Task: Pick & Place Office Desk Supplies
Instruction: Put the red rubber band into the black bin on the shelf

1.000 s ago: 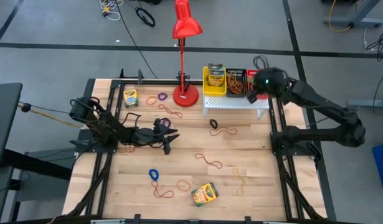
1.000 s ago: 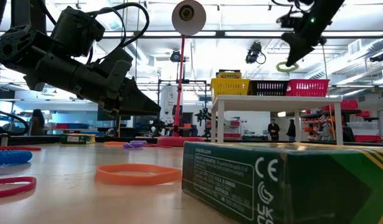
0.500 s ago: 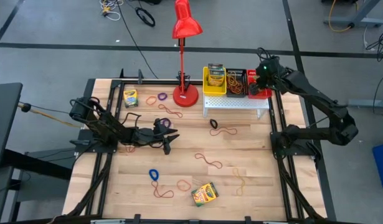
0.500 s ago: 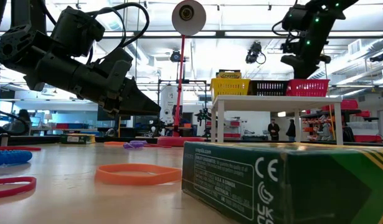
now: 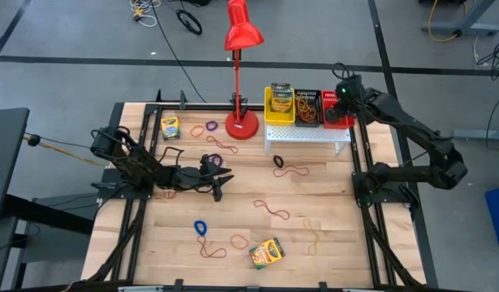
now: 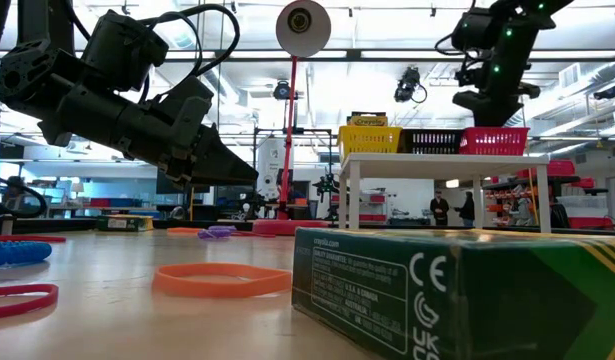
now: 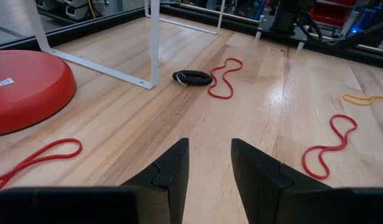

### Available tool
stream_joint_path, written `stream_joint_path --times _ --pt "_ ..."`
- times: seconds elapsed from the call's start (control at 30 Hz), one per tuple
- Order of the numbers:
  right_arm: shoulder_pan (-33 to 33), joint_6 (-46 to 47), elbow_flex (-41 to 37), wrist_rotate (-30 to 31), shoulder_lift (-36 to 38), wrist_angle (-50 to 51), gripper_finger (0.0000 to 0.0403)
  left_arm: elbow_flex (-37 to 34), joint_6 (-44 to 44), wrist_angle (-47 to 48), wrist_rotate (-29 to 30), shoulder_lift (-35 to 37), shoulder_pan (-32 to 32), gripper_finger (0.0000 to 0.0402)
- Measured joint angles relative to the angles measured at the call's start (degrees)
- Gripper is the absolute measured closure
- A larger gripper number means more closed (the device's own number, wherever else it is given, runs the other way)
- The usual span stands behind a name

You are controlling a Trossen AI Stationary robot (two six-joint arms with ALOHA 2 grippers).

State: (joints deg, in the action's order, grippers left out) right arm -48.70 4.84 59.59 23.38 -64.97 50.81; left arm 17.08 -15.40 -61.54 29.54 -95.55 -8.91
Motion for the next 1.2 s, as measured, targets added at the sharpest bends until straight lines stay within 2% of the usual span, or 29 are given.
stream_joint_path --times 0.1,0.27,0.33,0.47,0.63,0.93,1.07,1.2 --pt "3.44 0.51 0.0 0.71 1.15 -1.32 0.0269 0.0 0.0 0.0 0.0 0.0 0.0 0.0276" --pt "12.92 1.35 0.0 0.42 4.57 -4.4 0.037 0.0 0.0 0.0 0.0 0.0 -0.01 0.0276" --pt "17.47 1.66 -0.45 0.2 5.46 -6.73 0.0393 0.0 0.0 0.0 0.0 0.0 -0.02 0.0276" --pt "24.73 1.96 -4.64 -0.08 6.21 -14.33 0.0386 0.0 0.0 0.0 0.0 0.0 -0.01 0.0276" --pt "32.17 1.99 -11.21 -0.09 6.21 -23.78 0.0397 0.0 0.0 0.0 0.02 0.0 0.0 0.0276" --pt "49.37 -0.46 -13.9 -0.13 6.27 -32.46 0.0399 0.0 2.22 -0.35 0.02 0.0 0.0 0.0276" --pt "55.16 -3.12 -20.45 -0.49 6.25 -44.07 0.04 0.0 10.94 -1.97 0.12 0.04 0.0 0.0276" --pt "58.73 -1.46 -28.87 -1.75 6.21 -56.79 0.0401 -0.01 12.4 -1.97 0.19 0.04 0.0 0.0276"
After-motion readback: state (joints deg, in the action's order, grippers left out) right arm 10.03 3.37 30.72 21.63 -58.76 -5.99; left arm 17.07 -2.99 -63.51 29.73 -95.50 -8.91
